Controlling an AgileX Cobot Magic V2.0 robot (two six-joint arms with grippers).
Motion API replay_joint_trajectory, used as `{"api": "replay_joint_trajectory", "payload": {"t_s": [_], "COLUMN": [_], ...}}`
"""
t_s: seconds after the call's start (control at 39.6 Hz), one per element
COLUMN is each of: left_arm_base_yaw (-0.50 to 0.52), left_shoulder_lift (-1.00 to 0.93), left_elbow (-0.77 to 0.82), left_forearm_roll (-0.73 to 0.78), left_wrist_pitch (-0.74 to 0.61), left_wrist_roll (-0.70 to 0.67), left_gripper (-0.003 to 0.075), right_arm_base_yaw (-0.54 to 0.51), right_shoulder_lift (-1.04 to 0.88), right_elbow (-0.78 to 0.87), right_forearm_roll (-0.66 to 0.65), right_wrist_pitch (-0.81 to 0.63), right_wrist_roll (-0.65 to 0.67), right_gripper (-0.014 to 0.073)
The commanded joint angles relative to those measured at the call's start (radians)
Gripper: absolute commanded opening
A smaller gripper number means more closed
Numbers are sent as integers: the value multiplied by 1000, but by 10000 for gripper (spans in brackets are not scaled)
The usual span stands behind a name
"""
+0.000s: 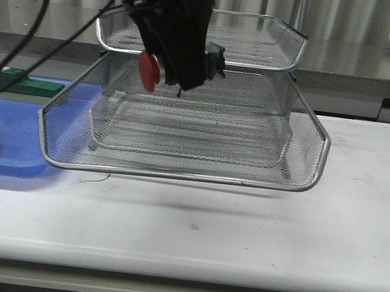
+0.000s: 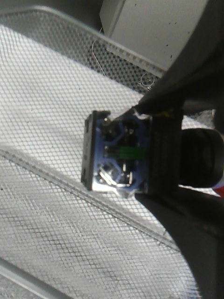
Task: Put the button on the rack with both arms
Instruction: 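Carry the red button with the left gripper over the pulled-out tray, then open the left gripper to drop the button and lift away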
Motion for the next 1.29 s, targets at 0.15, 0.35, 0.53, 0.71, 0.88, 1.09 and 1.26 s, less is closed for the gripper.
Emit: {"api": "replay_joint_trajectory", "payload": {"t_s": [0.15,0.35,0.53,0.71,0.88,1.09,1.26], "left_arm_base_yaw": [-2,-2,-2,-2,-2,-2,-2], "left_shoulder_lift": [33,54,52,51,49,20,-35], "left_elbow": [-24,-24,-29,-74,-152,-175,-165], "left_forearm_roll": [-2,-1,-1,-1,3,27,29], "left_wrist_pitch": [-86,-84,-87,-31,125,156,156], "left_wrist_roll": [-11,-16,-16,-22,-48,-116,-147], "left_gripper": [202,287,529,589,559,377,152], "right_arm_base_yaw": [-2,-2,-2,-2,-2,-2,-2], "right_shoulder_lift": [8,8,8,8,8,8,8], "right_elbow": [-25,-25,-25,-25,-25,-25,-25], "right_forearm_roll": [3,3,3,3,3,3,3], "right_wrist_pitch": [-70,-70,-70,-70,-70,-70,-70], "right_wrist_roll": [0,0,0,0,0,0,0], "right_gripper": [-109,-109,-109,-109,-109,-109,-109]}}
